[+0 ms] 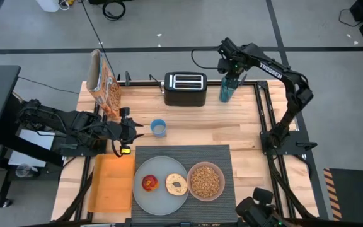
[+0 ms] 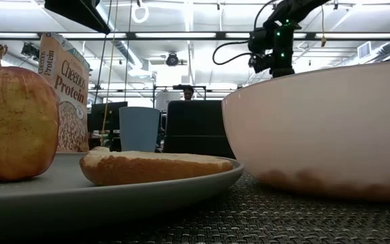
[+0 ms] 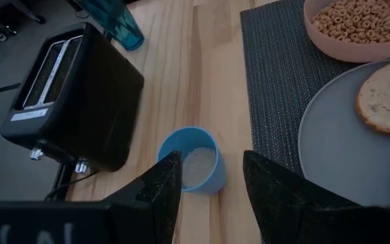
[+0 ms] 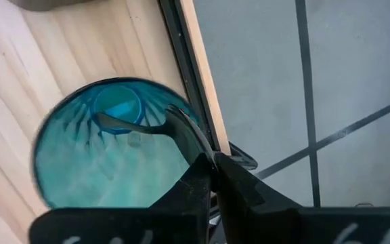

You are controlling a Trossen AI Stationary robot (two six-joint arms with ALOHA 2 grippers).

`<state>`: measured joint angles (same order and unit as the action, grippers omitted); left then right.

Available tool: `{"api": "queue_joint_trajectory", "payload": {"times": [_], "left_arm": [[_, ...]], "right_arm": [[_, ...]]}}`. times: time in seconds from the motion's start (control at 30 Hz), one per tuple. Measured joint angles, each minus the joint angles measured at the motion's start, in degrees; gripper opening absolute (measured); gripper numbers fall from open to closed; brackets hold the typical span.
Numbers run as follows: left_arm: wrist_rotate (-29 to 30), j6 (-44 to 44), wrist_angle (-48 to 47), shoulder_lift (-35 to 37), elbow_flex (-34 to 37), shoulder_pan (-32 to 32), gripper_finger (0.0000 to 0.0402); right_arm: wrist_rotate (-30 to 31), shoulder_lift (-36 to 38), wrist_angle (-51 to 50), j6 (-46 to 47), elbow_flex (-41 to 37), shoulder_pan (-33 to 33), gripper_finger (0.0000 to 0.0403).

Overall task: Arrange a breakfast setting
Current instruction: Put the black spoon on the right of the gray table mat

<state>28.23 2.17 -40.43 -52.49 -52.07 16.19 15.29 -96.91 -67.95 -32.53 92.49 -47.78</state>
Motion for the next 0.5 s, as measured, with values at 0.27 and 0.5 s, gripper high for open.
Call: {"api": "queue_joint_trajectory", "payload": {"times": [0.27,0.5], "left_arm": [[0.0,0.0,-0.2,0.0,0.0,0.0,0.0167],[0.0,0.0,-0.2,0.0,0.0,0.0,0.0167]], "right_arm": [[0.3,3.0,0.1,1.9,0.0,0.9,0.0019],[0.5,5.9,-2.3,3.6,0.0,2.5,0.0021]]}}
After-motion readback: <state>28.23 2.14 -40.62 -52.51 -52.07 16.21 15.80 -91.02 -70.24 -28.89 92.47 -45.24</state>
